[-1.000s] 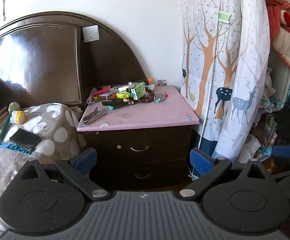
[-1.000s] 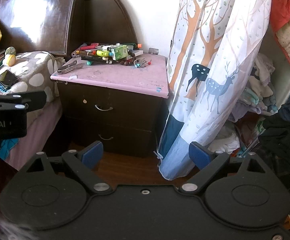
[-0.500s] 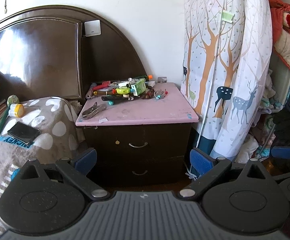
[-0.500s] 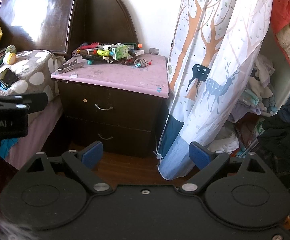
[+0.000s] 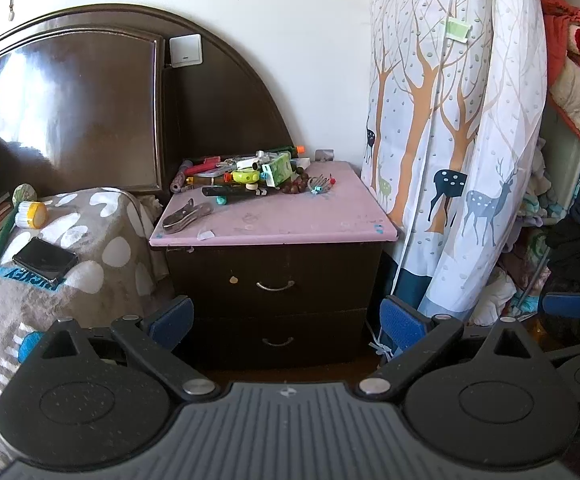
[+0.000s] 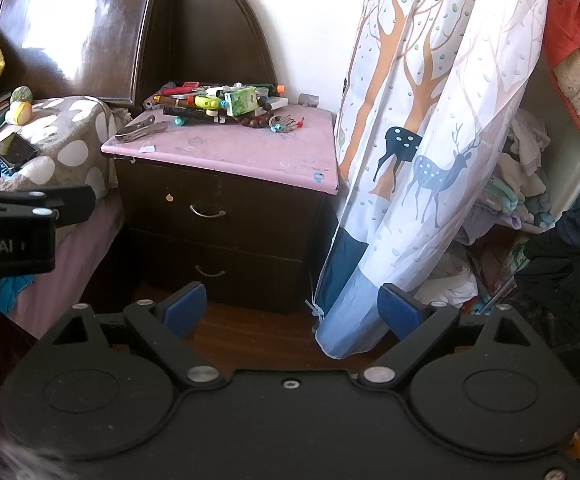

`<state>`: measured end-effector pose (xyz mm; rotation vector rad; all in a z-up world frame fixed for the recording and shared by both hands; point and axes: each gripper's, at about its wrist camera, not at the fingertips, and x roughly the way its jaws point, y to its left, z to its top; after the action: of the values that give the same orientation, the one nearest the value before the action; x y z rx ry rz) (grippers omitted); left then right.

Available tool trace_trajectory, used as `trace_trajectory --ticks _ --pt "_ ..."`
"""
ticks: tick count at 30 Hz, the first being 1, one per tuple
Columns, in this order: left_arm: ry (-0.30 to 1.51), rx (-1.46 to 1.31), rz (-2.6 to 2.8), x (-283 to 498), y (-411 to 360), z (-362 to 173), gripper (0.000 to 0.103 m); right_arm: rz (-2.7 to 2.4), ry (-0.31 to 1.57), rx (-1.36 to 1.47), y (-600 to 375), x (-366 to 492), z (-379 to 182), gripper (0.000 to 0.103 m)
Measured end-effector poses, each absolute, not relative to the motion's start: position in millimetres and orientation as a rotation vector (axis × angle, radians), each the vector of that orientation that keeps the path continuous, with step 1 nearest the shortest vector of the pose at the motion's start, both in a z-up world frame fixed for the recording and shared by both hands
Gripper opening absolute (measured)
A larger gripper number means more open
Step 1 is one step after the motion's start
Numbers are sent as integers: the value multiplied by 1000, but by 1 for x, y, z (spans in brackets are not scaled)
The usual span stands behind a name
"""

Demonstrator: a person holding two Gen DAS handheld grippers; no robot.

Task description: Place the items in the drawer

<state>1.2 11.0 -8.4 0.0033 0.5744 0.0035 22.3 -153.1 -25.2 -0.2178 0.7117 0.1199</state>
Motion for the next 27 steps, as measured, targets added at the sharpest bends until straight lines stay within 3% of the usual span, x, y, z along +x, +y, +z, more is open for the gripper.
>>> trace_trajectory --ticks 27 --pt "596 -14 -2 8 15 -15 100 125 733 -231 -155 33 -30 94"
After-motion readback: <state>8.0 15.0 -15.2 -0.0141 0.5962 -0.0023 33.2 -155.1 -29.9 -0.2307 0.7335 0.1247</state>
